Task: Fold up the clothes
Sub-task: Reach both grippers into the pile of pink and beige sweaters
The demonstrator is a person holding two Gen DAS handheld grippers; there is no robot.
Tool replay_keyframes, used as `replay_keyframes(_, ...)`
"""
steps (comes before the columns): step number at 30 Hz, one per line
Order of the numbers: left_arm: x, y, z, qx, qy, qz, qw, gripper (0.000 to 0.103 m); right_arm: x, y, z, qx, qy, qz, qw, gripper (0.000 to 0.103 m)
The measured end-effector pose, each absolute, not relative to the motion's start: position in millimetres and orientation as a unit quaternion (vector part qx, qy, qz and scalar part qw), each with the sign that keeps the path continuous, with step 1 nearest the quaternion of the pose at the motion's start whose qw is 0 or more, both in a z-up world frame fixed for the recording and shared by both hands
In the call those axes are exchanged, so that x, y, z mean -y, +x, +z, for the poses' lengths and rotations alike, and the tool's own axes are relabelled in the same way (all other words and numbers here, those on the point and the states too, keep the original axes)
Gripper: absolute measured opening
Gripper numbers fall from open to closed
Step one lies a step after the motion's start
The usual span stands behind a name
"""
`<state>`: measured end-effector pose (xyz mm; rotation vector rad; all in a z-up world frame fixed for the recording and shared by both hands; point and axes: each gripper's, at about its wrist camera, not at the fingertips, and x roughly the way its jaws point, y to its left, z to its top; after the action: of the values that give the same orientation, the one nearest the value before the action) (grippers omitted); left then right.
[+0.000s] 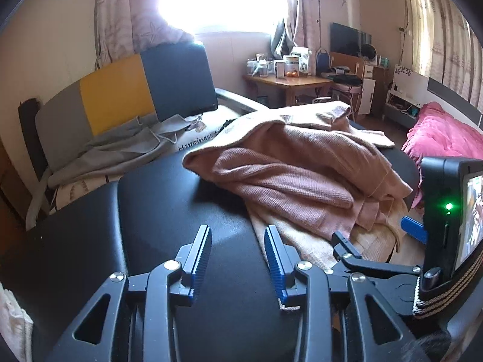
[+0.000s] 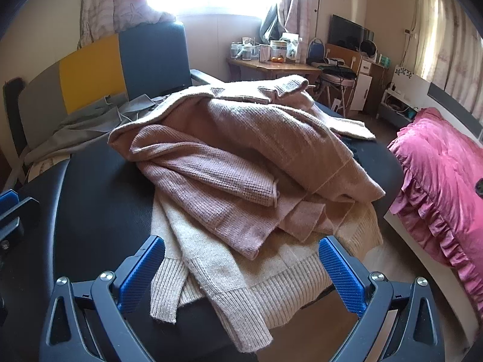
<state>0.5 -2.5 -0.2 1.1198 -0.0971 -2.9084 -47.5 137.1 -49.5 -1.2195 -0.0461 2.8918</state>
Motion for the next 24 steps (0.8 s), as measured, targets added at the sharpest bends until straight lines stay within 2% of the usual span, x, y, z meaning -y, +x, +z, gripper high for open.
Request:
replay_keyframes(3, 15.3, 2.6, -5.1, 0.026, 0.366, -0.930, 0.009, 0.039, -138.3, -45.4, -54.1, 0.004, -0.385, 0.923, -0.018, 0.103)
replay_keyframes(4, 22.5, 3.4, -9.8, 0.022, 0.372, -0.928, 0.007, 0.042, -138.7, -44.7, -55.7, 0.000, -0.384, 0.923, -0.024, 0.103)
replay_keyframes(7, 31.9, -3.5, -39.9, 0.030, 0.414, -0.910, 0.009, 0.043, -140.0, -42.5, -60.4, -0.011, -0.380, 0.924, -0.043, 0.103)
replay_keyframes(11, 58.0, -10.9, -92.1, 0.012, 0.488, -0.873, 0.008, 0.043, -148.2, -46.4, -80.6, -0.074, -0.393, 0.906, -0.136, 0.103)
replay_keyframes(12, 64.0, -9.9, -103.1, 0.004, 0.495, -0.869, 0.008, 0.043, -148.7, -50.2, -87.5, -0.087, -0.409, 0.895, -0.157, 0.096)
replay_keyframes(13, 70.1, -9.0, -114.2, -0.004, 0.502, -0.865, 0.008, 0.043, -149.0, -54.0, -93.6, -0.099, -0.420, 0.885, -0.175, 0.078)
replay_keyframes(15, 82.2, -7.1, -136.3, -0.019, 0.517, -0.856, 0.007, 0.043, -149.3, -61.9, -102.7, -0.116, -0.430, 0.873, -0.199, 0.068)
replay_keyframes(19, 97.0, -4.1, -161.7, -0.033, 0.530, -0.848, 0.002, 0.044, -145.5, -82.8, -100.0, -0.095, -0.407, 0.885, -0.207, 0.068)
replay_keyframes(21, 98.7, -2.5, -165.2, -0.044, 0.519, -0.853, -0.019, 0.048, -144.0, -100.5, -90.8, -0.074, -0.391, 0.894, -0.206, 0.069)
replay_keyframes(23, 100.6, -0.1, -169.4, -0.070, 0.503, -0.860, -0.045, 0.061, -140.0, -118.7, -83.2, -0.055, -0.381, 0.899, -0.208, 0.069)
replay_keyframes(24, 101.6, 1.0, -171.2, -0.082, 0.495, -0.863, -0.058, 0.062, -137.5, -127.7, -79.8, -0.045, -0.377, 0.901, -0.210, 0.070)
